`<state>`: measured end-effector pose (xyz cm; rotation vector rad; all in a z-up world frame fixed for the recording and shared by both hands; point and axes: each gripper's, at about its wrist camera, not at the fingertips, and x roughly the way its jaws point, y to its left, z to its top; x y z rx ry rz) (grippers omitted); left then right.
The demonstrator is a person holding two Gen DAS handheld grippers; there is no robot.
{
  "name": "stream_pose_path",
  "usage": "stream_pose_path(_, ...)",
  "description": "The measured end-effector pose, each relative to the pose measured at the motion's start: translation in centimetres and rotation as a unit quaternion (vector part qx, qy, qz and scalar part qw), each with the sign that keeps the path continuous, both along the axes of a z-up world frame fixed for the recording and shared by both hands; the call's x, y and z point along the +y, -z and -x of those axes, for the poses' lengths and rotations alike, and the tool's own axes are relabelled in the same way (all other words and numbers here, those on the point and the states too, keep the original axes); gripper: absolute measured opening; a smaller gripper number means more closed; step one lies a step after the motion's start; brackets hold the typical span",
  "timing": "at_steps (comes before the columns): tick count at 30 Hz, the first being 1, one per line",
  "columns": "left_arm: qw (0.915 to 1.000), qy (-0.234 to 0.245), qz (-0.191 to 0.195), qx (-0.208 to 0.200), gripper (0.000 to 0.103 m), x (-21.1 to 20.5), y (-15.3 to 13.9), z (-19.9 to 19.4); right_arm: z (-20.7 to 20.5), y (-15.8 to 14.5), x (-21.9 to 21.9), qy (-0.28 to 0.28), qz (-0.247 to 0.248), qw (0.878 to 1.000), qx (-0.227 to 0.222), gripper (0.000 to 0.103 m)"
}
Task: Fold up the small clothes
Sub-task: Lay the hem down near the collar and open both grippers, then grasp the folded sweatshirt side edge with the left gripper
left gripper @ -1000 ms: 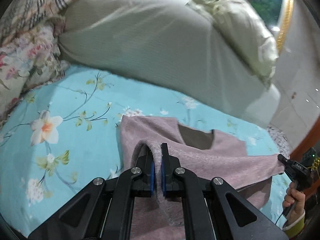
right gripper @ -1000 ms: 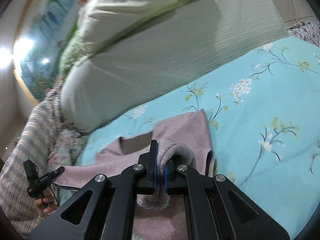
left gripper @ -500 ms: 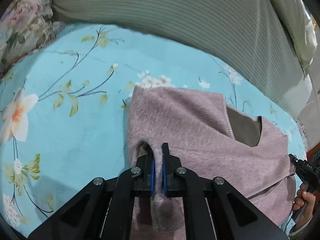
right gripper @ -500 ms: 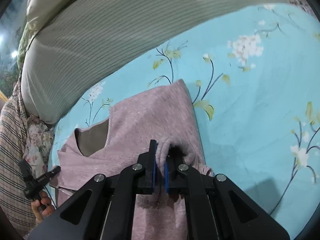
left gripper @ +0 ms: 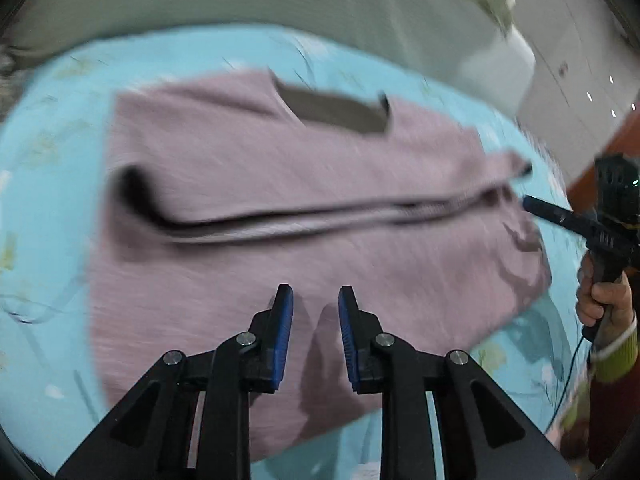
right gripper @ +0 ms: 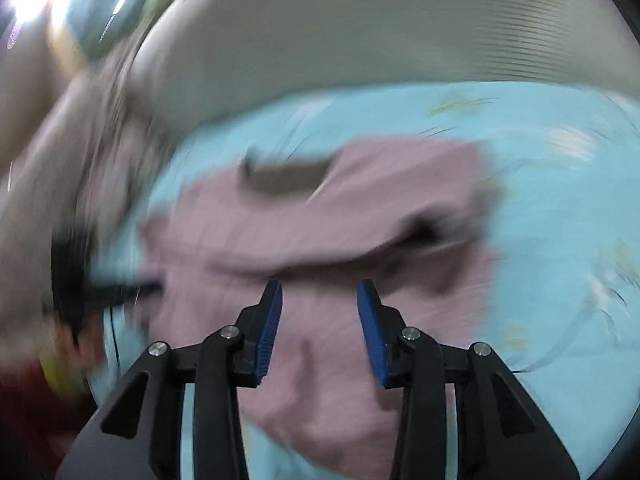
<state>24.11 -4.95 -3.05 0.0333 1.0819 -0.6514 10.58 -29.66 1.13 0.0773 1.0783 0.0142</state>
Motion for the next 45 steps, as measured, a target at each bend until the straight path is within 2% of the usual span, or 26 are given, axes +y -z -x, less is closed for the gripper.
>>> stream_pose_path(2,0.9995,0.007,-0.029,-0.008,0.023,-1.1,0.6,-0.3,-1.1,1.6,1.1,-0.019,0.034,0.999,0.034,0.041)
stream_pose_path(3,0.9992,0.005,-0.039,-0.011,0.023,-1.4,0.7,-0.8,-1.7,2.1,0.9,-0.014,0.043,0.998,0.041,0.042)
stream_pose_path(5,0.9993,-0.009,-0.035,-0.014,0.023,-1.4,0.6,-2.8,-3.2,2.9,-0.4,0.006,0.036,0.998,0.056,0.041)
stream_pose_path(8,0.9974,-0.038,-0.053,-0.029,0.023,-1.2,0.3,-6.5,-5.4,3.4,-2.9,0.046,0.073,0.994,0.068,0.041)
stream_pose_path(12,0.9912,-0.097,-0.072,-0.054,0.024,-0.4,-0.9,-11.5,-6.9,1.1,-6.8,0.134,0.063,0.989,-0.003,0.041)
stream_pose_path(14,0.9873,-0.135,-0.063,-0.056,0.028,0.9,-1.3,-14.0,-7.1,0.1,-8.9,0.183,0.051,0.981,-0.033,0.041)
stream_pose_path(15,0.9844,-0.157,-0.057,-0.055,0.034,1.8,-1.5,-15.3,-7.4,-0.2,-9.5,0.2,0.054,0.977,-0.04,0.041)
stream_pose_path(20,0.9785,-0.2,-0.019,-0.046,0.035,4.7,-2.2,-17.6,-6.0,-1.4,-12.0,0.267,0.038,0.96,-0.075,0.041)
stream_pose_path(22,0.9744,-0.218,-0.019,-0.053,0.047,5.8,-2.7,-16.5,-4.9,-2.0,-11.4,0.269,0.032,0.958,-0.088,0.041)
stream_pose_path(23,0.9735,-0.221,-0.013,-0.056,0.049,6.3,-3.0,-15.6,-4.4,-2.2,-11.0,0.268,0.029,0.959,-0.091,0.041)
stream_pose_path(29,0.9773,-0.201,0.05,-0.044,0.05,7.4,-3.6,-7.1,-0.5,-2.7,-5.7,0.228,-0.008,0.968,-0.107,0.041)
stream_pose_path(31,0.978,-0.194,0.066,-0.041,0.057,7.3,-3.8,-4.3,0.6,-2.6,-3.7,0.212,-0.021,0.971,-0.108,0.042)
stream_pose_path(34,0.9786,-0.184,0.083,-0.038,0.064,6.7,-3.7,-0.3,2.2,-2.1,-1.6,0.197,-0.035,0.974,-0.102,0.051)
stream_pose_path(37,0.9769,-0.188,0.101,-0.014,0.064,7.4,-2.6,3.1,3.8,-1.5,-0.1,0.192,-0.06,0.974,-0.105,0.058)
stream_pose_path(41,0.9693,-0.215,0.118,0.021,0.064,8.9,-0.7,6.6,6.2,-0.5,1.2,0.203,-0.081,0.97,-0.104,0.058)
stream_pose_path(42,0.9651,-0.229,0.124,0.029,0.064,9.4,-0.1,7.4,6.7,-0.2,1.5,0.205,-0.086,0.97,-0.103,0.058)
stream_pose_path(45,0.9604,-0.238,0.136,0.052,0.064,9.9,1.1,7.8,7.4,0.2,2.2,0.205,-0.089,0.97,-0.095,0.058)
